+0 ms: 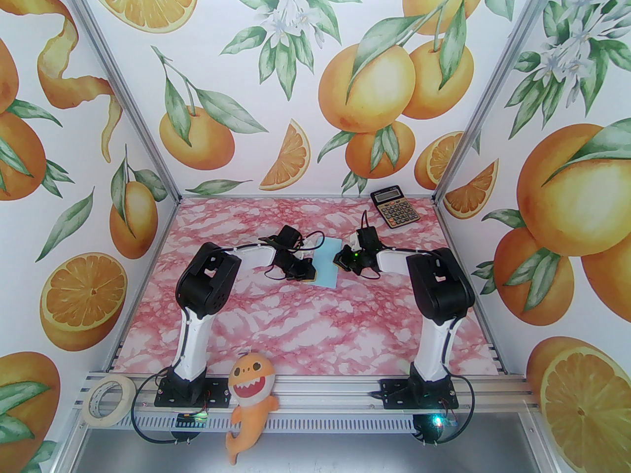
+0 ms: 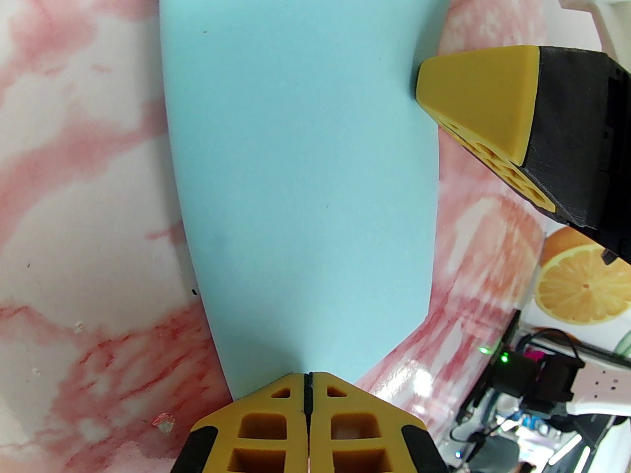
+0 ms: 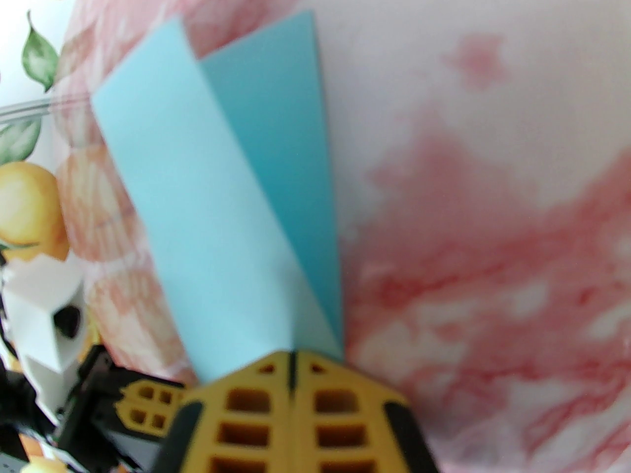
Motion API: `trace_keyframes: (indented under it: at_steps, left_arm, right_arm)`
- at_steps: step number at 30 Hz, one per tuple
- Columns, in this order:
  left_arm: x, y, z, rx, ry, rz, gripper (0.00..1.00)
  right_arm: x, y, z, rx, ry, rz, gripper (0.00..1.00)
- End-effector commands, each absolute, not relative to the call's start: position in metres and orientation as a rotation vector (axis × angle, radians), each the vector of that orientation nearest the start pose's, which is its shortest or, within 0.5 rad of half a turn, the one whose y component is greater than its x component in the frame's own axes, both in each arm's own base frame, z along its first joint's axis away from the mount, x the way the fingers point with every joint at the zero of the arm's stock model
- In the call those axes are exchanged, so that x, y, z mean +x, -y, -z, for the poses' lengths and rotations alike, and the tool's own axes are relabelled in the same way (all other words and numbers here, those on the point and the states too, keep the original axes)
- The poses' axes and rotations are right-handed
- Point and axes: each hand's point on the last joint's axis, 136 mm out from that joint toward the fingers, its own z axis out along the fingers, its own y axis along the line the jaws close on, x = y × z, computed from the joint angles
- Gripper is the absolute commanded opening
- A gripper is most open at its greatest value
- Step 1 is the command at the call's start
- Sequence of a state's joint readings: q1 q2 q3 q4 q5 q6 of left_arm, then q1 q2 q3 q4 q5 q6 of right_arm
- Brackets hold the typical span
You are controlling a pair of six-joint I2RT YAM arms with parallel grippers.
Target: Fold a paper plane with a square sheet of paper (fold left side to right side)
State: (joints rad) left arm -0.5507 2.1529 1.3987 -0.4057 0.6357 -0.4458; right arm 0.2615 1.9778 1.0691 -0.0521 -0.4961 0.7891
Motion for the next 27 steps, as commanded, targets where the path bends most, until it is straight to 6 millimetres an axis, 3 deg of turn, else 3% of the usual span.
trace_keyframes:
  at_steps: [1, 6, 16, 23, 27]
  left_arm:
    - [0.363, 0.335, -0.045, 0.35, -2.792, 1.128, 0.08]
    - [0.388, 0.345, -0.078, 0.363, -2.694, 1.178, 0.12]
    - [0.4, 0.347, -0.051, 0.332, -2.713, 1.189, 0.12]
    - [0.427, 0.357, -0.06, 0.341, -2.65, 1.223, 0.12]
    - [0.436, 0.363, -0.055, 0.381, -2.662, 1.228, 0.12]
  right_arm:
    - [0.397, -0.184, 0.018, 0.537, -2.765, -0.873, 0.0]
    - [0.403, -0.187, 0.009, 0.514, -2.75, -0.886, 0.0]
    - [0.413, -0.193, -0.013, 0.455, -2.722, -0.909, 0.0]
    - [0.414, -0.194, -0.011, 0.429, -2.739, -0.907, 0.0]
    - [0.415, -0.194, -0.009, 0.42, -2.746, -0.906, 0.0]
